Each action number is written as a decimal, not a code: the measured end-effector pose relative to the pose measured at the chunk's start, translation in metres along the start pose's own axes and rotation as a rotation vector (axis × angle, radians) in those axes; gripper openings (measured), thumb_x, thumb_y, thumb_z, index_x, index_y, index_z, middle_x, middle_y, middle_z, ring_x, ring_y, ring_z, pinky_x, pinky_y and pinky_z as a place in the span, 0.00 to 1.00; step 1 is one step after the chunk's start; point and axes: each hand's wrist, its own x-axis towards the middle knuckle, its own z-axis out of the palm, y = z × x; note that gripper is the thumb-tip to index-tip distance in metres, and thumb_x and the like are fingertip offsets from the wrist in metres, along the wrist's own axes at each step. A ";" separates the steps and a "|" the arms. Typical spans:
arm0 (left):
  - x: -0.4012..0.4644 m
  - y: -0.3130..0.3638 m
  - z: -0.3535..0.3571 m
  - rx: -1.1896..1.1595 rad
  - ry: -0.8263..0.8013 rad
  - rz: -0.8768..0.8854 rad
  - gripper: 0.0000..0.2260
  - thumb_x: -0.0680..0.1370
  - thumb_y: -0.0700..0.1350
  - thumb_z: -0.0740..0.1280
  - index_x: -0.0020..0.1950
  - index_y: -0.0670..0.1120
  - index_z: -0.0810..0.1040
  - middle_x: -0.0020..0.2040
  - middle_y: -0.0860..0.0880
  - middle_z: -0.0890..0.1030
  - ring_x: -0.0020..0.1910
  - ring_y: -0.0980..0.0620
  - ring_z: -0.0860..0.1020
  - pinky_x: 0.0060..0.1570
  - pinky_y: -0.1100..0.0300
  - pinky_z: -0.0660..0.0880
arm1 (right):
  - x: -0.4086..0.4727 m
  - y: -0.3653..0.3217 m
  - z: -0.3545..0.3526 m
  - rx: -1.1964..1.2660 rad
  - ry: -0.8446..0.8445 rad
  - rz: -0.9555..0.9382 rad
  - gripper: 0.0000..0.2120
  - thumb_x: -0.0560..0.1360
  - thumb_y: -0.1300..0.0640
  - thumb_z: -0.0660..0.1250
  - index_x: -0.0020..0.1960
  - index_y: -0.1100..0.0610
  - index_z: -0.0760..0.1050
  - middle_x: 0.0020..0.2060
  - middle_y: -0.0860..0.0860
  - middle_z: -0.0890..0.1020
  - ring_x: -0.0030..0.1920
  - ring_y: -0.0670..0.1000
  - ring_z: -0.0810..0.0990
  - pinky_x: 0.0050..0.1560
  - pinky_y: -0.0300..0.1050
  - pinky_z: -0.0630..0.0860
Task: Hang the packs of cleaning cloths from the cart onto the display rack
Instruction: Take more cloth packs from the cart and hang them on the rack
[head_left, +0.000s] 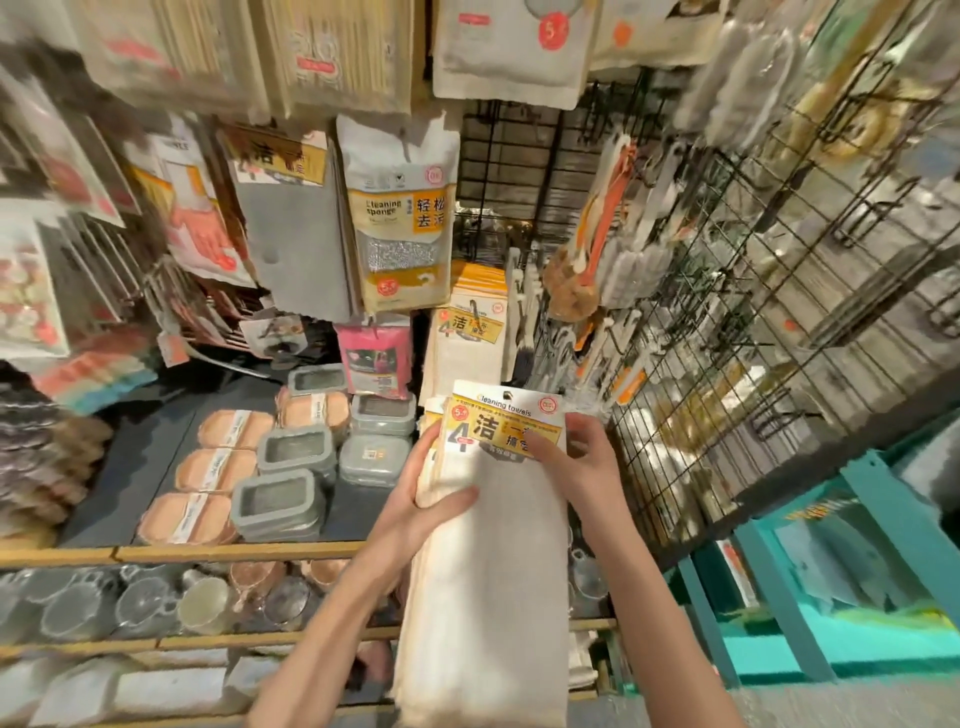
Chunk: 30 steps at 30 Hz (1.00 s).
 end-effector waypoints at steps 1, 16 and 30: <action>0.004 0.000 0.001 0.000 -0.006 0.002 0.33 0.67 0.44 0.72 0.68 0.62 0.65 0.57 0.74 0.75 0.58 0.74 0.72 0.50 0.76 0.71 | 0.008 -0.001 0.001 0.001 0.011 0.012 0.18 0.69 0.55 0.75 0.55 0.54 0.72 0.44 0.46 0.79 0.43 0.43 0.78 0.34 0.31 0.71; 0.053 -0.007 0.006 -0.007 0.287 -0.054 0.23 0.71 0.58 0.68 0.64 0.72 0.68 0.71 0.62 0.67 0.71 0.53 0.67 0.71 0.45 0.64 | 0.101 -0.004 -0.002 0.072 -0.247 0.088 0.18 0.73 0.63 0.70 0.57 0.54 0.66 0.41 0.42 0.78 0.38 0.38 0.78 0.35 0.32 0.74; 0.077 -0.013 -0.008 0.011 0.460 -0.004 0.29 0.73 0.44 0.74 0.66 0.67 0.68 0.69 0.59 0.70 0.65 0.60 0.71 0.65 0.57 0.68 | 0.151 0.011 -0.003 0.145 -0.423 0.000 0.22 0.75 0.71 0.64 0.61 0.50 0.66 0.53 0.57 0.81 0.42 0.54 0.80 0.30 0.40 0.74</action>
